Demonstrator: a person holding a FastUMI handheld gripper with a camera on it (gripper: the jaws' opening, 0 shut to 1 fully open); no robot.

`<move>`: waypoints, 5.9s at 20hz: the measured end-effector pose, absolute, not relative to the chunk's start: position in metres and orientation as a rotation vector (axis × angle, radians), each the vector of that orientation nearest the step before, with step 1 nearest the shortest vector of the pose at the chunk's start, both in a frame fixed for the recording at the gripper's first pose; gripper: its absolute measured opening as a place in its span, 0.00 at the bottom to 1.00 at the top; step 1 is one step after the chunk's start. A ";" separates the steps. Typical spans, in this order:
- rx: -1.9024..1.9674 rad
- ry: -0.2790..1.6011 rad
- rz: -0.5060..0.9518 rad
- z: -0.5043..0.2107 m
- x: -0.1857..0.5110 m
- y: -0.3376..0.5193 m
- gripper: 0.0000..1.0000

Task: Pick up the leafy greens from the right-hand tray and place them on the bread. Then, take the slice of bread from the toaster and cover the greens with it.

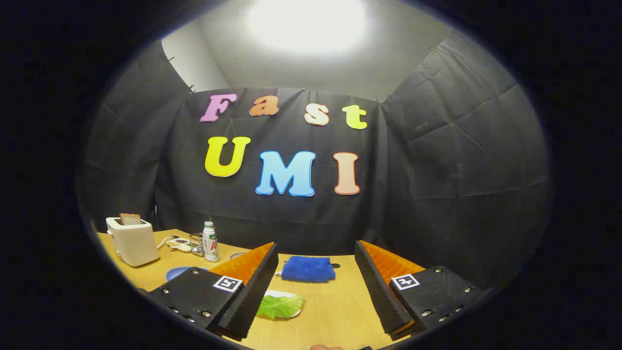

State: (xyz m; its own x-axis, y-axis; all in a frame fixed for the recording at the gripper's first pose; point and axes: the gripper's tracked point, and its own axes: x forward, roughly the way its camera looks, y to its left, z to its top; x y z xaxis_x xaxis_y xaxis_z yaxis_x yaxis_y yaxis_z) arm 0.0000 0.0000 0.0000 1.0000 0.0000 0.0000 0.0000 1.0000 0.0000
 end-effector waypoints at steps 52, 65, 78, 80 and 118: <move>0.038 0.781 0.085 -0.273 0.103 0.077 0.82; 0.064 0.687 0.045 -0.261 0.107 0.079 0.01; 0.147 0.515 0.146 -0.203 0.096 0.127 0.00; 0.151 0.477 0.188 -0.181 0.097 0.145 0.00; 0.084 0.314 0.520 -0.088 0.066 0.335 0.39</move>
State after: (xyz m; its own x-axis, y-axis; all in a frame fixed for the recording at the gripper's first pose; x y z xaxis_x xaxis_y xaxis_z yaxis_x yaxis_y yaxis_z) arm 0.0659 0.3351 -0.0882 0.8213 0.5006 -0.2737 -0.4750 0.8657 0.1581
